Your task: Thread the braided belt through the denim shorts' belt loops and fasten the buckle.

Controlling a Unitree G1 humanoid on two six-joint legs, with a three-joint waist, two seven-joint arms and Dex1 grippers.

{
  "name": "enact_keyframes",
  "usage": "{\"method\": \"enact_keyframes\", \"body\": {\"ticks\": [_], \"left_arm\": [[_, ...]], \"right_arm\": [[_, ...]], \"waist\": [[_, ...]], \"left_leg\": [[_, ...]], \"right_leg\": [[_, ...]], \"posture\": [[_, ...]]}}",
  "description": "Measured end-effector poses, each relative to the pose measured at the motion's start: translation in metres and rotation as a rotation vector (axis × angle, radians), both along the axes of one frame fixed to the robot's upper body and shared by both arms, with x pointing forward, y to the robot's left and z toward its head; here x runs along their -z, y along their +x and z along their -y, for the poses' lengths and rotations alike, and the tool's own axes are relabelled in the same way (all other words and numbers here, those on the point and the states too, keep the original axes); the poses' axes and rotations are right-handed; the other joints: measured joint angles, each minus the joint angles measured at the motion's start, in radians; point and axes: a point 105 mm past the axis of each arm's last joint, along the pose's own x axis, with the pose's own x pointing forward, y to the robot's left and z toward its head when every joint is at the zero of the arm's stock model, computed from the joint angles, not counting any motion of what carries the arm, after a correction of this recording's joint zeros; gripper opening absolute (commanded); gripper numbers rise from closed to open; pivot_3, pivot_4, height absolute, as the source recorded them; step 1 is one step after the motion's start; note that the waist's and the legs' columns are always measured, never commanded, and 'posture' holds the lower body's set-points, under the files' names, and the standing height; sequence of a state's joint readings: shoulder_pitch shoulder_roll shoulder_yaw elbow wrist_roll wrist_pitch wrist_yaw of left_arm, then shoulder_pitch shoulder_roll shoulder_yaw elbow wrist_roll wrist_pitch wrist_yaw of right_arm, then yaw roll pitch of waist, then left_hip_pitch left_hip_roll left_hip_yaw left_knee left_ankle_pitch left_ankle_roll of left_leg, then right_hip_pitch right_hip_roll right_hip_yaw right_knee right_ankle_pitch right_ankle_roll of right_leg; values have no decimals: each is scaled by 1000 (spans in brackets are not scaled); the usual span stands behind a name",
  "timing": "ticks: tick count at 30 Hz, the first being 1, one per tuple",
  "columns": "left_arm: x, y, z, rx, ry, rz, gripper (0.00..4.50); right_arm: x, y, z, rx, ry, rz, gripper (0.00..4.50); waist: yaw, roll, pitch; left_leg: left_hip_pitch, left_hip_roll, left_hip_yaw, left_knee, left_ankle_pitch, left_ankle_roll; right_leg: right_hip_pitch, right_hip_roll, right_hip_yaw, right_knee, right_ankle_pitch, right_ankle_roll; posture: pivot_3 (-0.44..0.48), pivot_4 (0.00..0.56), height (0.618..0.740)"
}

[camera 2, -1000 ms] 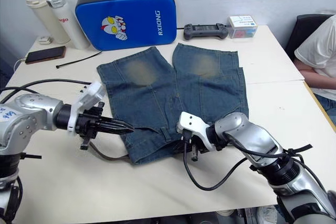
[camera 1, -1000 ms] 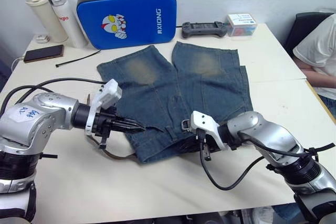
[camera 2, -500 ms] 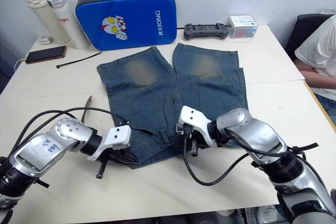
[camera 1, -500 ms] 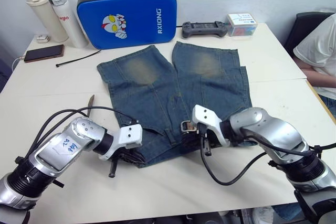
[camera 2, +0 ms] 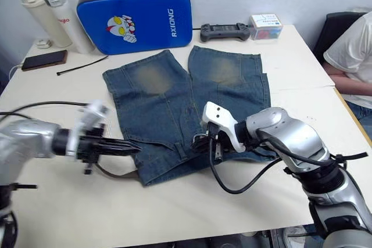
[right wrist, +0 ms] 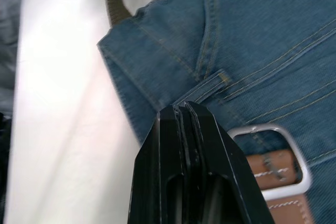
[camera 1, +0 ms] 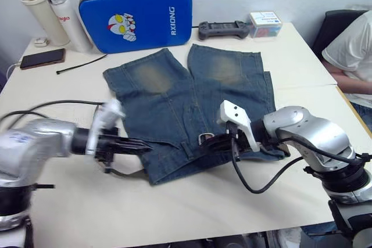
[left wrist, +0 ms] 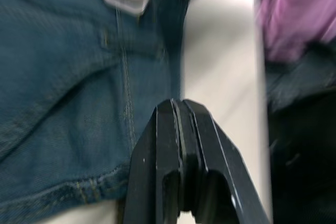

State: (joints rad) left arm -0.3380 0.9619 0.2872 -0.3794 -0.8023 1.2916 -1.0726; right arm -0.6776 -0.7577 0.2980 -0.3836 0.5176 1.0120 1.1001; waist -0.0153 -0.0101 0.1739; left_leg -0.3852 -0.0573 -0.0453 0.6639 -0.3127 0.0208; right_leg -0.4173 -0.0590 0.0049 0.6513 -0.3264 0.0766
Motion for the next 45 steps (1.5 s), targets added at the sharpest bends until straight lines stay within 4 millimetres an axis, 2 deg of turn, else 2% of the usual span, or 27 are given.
{"method": "enact_keyframes", "body": {"ticks": [1, 3, 7, 10, 11, 16, 18, 20, 24, 29, 32, 33, 34, 37, 40, 42, 43, 45], "left_arm": [[-2, -1, -6, -36, -12, -11, 908], [-8, -2, -19, -148, -47, -26, 1681], [-20, -3, -50, -379, -89, -18, 3331], [-1, -21, -79, -556, -57, -94, 4500], [4, -25, -85, -597, -51, -116, 4500], [12, -28, -134, -949, -44, -105, 4500], [20, -25, -145, -1062, -37, -115, 4500], [30, -20, -141, -1099, -22, -133, 4500], [34, 5, -111, -1074, -16, -114, 4500], [22, 37, -101, -1159, -21, -68, 4500], [33, 43, -100, -1196, 72, -106, 4500], [39, 46, -98, -1205, 96, -122, 3984], [43, 48, -95, -1207, 105, -138, 3757], [57, 54, -89, -1203, 211, -168, 2552], [58, 59, -88, -1199, 318, -142, 1218], [50, 64, -88, -1197, 370, -84, 329], [41, 69, -86, -1187, 386, -24, 47], [21, 78, -77, -1130, 410, 110, 47]], "right_arm": [[0, -1, 1, -5, -2, -1, 322], [-2, -4, 1, -33, 5, -13, 907], [-9, -8, 1, -98, 35, -48, 2701], [-20, -4, 4, -119, 61, -48, 4106], [-22, -3, 4, -126, 65, -48, 4415], [-30, -1, 4, -186, 76, -68, 4415], [-30, 0, 3, -204, 74, -68, 4415], [-29, 7, 0, -205, 84, -28, 4415], [-22, 24, -9, -160, 91, 49, 4415], [-22, 27, -14, -144, 92, 71, 4415], [-22, 29, -14, -122, 85, 83, 4415], [-22, 28, -14, -112, 83, 86, 4500], [-22, 28, -14, -108, 84, 92, 4500], [-25, 26, -13, -88, 88, 115, 4500], [-26, 27, -12, -61, 91, 133, 4500], [-25, 27, -10, -41, 92, 131, 4500], [-24, 28, -9, -30, 94, 131, 4500], [-26, 30, -8, -14, 100, 142, 4500]], "waist": [[0, 0, 0], [5, 0, 1], [12, -1, 1], [7, -1, 1], [9, -2, 2], [16, -2, 2], [22, -2, 1], [24, -3, 1], [31, -4, 1], [32, -5, 1], [19, -5, 1], [17, -5, 1], [17, -5, 1], [15, -5, 1], [16, -5, 1], [16, -6, 1], [16, -6, 1], [15, -6, 1]], "left_leg": [[0, 0, 0, 0, 0, 0], [-1, 0, 0, 1, 0, 0], [0, 0, 0, 1, 0, 0], [0, 0, -1, -1, 0, -1], [0, 1, 0, -1, -1, -1], [0, 0, -1, -1, -1, -1], [0, 0, -1, 0, -1, -1], [0, 0, -1, 0, -2, -1], [-1, -1, -1, 2, -2, -2], [-2, -1, 0, 3, -1, -3], [-2, -1, 0, 3, -1, -3], [-2, -1, 0, 3, -1, -3], [-2, -1, 0, 3, -1, -4], [-2, -1, 0, 3, -1, -4], [-2, -1, 0, 3, 0, -4], [-2, -1, 0, 3, 0, -4], [-3, -1, 0, 3, 0, -4], [-4, -1, 0, 3, 0, -5]], "right_leg": [[0, 0, 0, 0, 0, 0], [0, 0, 0, -4, 0, 0], [0, 0, 0, -5, 0, 0], [0, 0, 0, -5, 0, 0], [0, 0, 0, -6, 0, 0], [1, -1, 0, -6, 0, 0], [1, -1, -1, -5, 0, 0], [1, -1, 0, -6, 0, 1], [0, -1, -1, -4, 1, 1], [-2, 0, 0, -1, 1, 1], [-3, 1, 0, 3, 1, 1], [-3, 1, 0, 4, 1, 1], [-3, 1, 0, 3, 1, 1], [-4, 1, 0, 3, 1, 1], [-4, 1, 0, 3, 1, 1], [-4, 1, 0, 3, 1, 1], [-4, 1, 0, 3, 1, 1], [-6, 0, 0, 3, 1, 1]], "posture": [[0, 150, 740], [0, 150, 740], [0, 150, 740], [0, 150, 740], [0, 150, 740], [0, 150, 740], [0, 150, 740], [0, 150, 740], [0, 150, 740], [0, 150, 740], [0, 150, 740], [0, 150, 740], [0, 150, 740], [0, 150, 740], [0, 150, 740], [0, 150, 740], [0, 150, 740], [0, 150, 740]]}}
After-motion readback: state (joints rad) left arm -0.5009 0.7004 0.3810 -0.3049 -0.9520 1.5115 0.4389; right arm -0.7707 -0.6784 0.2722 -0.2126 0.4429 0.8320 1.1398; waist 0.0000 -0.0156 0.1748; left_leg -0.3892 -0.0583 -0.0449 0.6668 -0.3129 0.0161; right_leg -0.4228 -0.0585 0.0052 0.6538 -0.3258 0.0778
